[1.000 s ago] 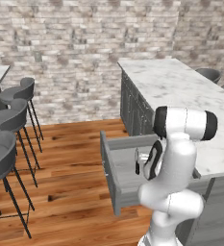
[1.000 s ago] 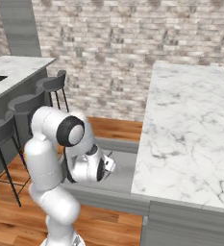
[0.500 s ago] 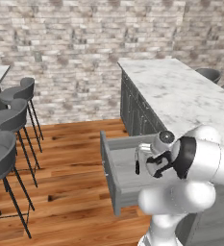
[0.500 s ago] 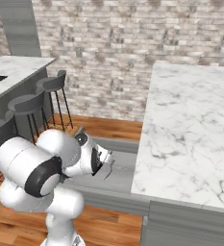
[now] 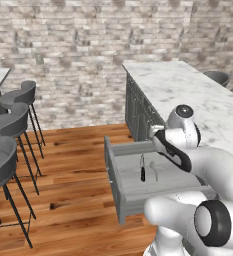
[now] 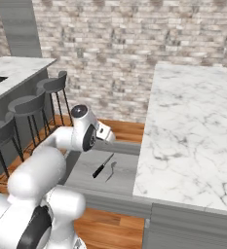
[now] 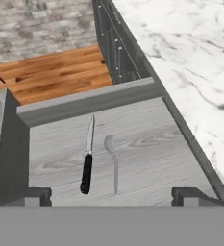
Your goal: Pick up the metallic utensils from the counter and place them in the open drawer. Make sure not to pick up any wooden utensils.
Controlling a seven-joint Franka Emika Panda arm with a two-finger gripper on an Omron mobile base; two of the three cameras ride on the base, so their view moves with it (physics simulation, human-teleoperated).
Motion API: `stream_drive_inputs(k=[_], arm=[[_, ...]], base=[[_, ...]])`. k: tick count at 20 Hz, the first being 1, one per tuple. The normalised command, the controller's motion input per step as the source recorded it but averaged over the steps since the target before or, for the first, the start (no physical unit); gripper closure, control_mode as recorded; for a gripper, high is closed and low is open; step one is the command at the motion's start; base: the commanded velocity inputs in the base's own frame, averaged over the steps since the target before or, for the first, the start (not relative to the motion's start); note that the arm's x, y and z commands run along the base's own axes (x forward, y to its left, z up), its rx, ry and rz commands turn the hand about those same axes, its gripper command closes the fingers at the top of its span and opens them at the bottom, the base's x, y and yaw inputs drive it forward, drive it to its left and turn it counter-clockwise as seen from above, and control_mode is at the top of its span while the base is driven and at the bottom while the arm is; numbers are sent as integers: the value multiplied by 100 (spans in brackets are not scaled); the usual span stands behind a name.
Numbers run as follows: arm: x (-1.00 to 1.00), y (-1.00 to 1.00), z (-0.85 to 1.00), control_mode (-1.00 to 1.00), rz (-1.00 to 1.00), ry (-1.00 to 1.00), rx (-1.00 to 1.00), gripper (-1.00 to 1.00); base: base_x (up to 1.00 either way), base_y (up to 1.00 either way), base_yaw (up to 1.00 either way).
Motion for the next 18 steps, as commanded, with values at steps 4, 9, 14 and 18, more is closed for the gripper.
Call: stream_drive_inputs(k=[4, 9, 14, 18], arm=[[-32, 1, 100, -100, -3, 0, -10, -100], [-41, 0, 94, -100, 0, 0, -2, -100], [-48, -1, 72, -100, 10, 0, 2, -100], [-48, 1, 41, -100, 7, -3, -2, -100]], base=[[0, 0, 0], [0, 0, 0], [0, 0, 0], [0, 0, 0]])
